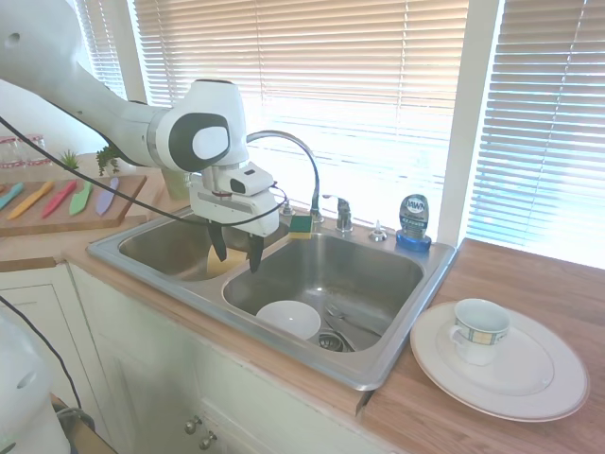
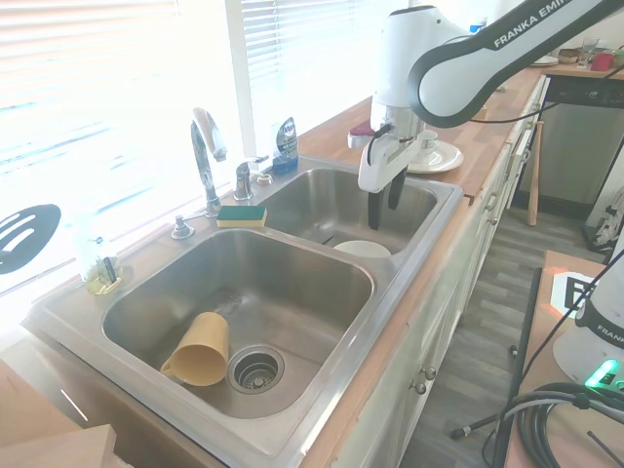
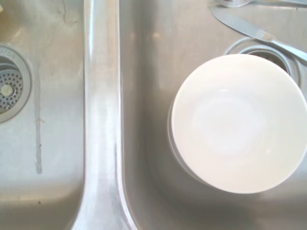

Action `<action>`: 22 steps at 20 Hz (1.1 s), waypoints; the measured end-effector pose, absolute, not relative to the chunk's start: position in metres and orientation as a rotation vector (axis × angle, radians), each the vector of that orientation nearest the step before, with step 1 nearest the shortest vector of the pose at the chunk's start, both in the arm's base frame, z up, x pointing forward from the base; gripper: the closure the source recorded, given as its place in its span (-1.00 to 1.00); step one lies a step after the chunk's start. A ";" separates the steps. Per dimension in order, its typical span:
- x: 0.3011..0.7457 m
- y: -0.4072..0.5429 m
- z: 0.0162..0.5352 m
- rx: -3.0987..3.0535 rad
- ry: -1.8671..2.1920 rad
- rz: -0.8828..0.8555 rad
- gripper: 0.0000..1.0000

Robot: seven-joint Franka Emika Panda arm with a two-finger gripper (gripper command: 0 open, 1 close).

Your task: Turn on the faucet

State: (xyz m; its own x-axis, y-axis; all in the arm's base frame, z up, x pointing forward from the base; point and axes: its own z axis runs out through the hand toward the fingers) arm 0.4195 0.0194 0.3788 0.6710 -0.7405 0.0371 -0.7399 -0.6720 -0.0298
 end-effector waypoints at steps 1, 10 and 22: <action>0.420 0.019 0.379 -2.861 1.266 -0.071 -1.00; 0.421 0.012 0.378 -2.873 1.218 -0.082 1.00; 0.423 0.005 0.375 -2.864 1.232 -0.077 1.00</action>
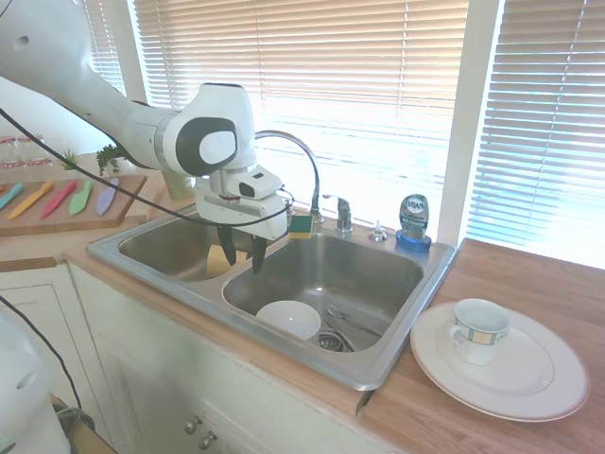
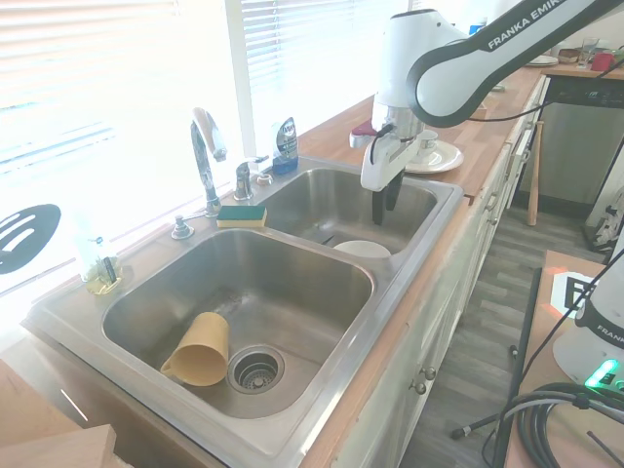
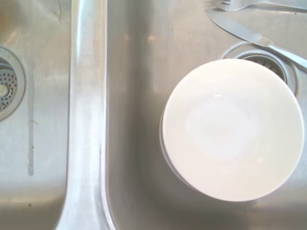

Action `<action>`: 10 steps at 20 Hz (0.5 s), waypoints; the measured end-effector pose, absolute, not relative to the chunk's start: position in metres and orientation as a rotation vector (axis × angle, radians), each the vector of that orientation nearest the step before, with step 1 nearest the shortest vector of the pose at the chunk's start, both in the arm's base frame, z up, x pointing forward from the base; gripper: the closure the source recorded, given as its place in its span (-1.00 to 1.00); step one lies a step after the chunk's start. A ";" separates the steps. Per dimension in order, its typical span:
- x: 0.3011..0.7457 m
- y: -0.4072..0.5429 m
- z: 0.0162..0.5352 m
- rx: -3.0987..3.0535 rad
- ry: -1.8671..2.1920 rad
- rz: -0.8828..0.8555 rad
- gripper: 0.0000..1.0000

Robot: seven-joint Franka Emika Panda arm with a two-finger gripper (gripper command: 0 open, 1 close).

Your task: Turn on the faucet

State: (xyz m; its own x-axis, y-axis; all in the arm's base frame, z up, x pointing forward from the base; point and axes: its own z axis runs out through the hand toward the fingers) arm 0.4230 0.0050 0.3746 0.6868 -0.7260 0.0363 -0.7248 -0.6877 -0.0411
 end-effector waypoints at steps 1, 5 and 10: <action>0.423 0.005 0.375 -2.863 1.232 -0.078 1.00; 0.424 0.005 0.375 -2.861 1.232 -0.084 1.00; 0.425 0.003 0.373 -2.857 1.235 -0.093 1.00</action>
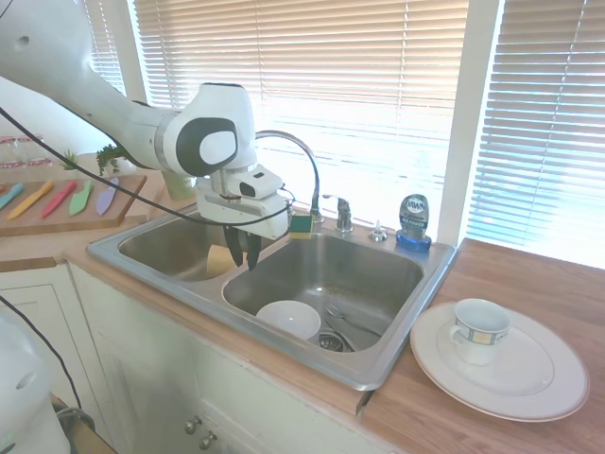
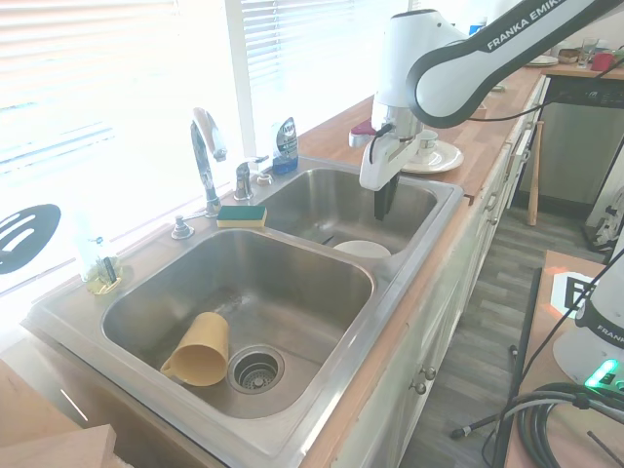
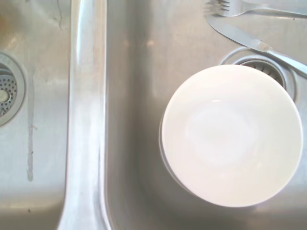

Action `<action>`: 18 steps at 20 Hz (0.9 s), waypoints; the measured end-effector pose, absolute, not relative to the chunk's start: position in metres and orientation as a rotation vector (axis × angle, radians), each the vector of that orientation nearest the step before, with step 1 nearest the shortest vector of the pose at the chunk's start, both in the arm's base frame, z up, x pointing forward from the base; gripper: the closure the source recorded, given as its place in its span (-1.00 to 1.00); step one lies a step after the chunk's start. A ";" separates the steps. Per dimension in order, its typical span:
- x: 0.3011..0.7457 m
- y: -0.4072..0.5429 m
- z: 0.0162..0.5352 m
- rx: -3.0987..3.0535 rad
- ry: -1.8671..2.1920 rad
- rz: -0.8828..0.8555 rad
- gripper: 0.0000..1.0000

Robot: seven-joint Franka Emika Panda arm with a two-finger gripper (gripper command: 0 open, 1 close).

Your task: Turn on the faucet

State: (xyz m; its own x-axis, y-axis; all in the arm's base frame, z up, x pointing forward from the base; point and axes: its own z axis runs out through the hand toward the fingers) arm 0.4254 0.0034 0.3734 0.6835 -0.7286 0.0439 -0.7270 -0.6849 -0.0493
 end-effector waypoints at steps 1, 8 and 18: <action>0.427 0.003 0.373 -2.856 1.235 -0.096 1.00; 0.477 0.000 0.372 -2.842 1.233 -0.175 1.00; 0.620 -0.005 0.369 -2.806 1.252 -0.309 1.00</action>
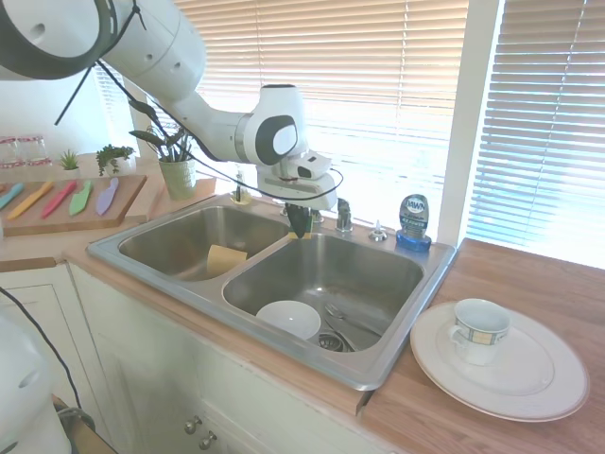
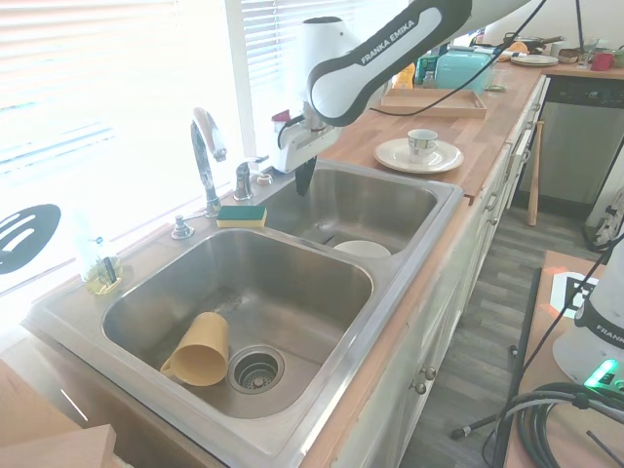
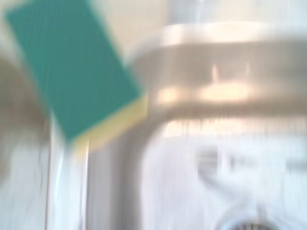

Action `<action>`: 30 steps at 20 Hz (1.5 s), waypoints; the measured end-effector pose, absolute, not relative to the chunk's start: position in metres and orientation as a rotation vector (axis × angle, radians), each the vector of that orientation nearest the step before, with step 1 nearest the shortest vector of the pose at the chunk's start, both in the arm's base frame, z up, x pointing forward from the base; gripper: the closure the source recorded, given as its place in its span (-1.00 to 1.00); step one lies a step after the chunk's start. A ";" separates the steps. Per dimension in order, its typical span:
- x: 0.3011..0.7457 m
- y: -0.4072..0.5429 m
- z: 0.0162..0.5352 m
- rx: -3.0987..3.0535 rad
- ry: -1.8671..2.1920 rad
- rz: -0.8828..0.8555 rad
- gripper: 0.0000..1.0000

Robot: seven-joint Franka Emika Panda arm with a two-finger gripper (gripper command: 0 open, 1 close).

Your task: Turn on the faucet

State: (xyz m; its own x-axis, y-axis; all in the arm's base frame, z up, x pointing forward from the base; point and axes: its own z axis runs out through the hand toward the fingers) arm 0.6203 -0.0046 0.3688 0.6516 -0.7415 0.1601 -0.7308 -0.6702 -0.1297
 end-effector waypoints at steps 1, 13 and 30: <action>0.633 -0.004 0.368 -2.805 1.248 -0.325 1.00; 0.702 -0.003 0.360 -2.760 1.218 -0.523 1.00; 0.710 0.006 0.408 -2.593 1.193 -0.823 1.00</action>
State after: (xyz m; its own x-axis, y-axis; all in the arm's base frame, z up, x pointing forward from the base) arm 0.7095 0.0056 0.4080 0.5274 -0.7430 0.4122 -0.6487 -0.6654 -0.3694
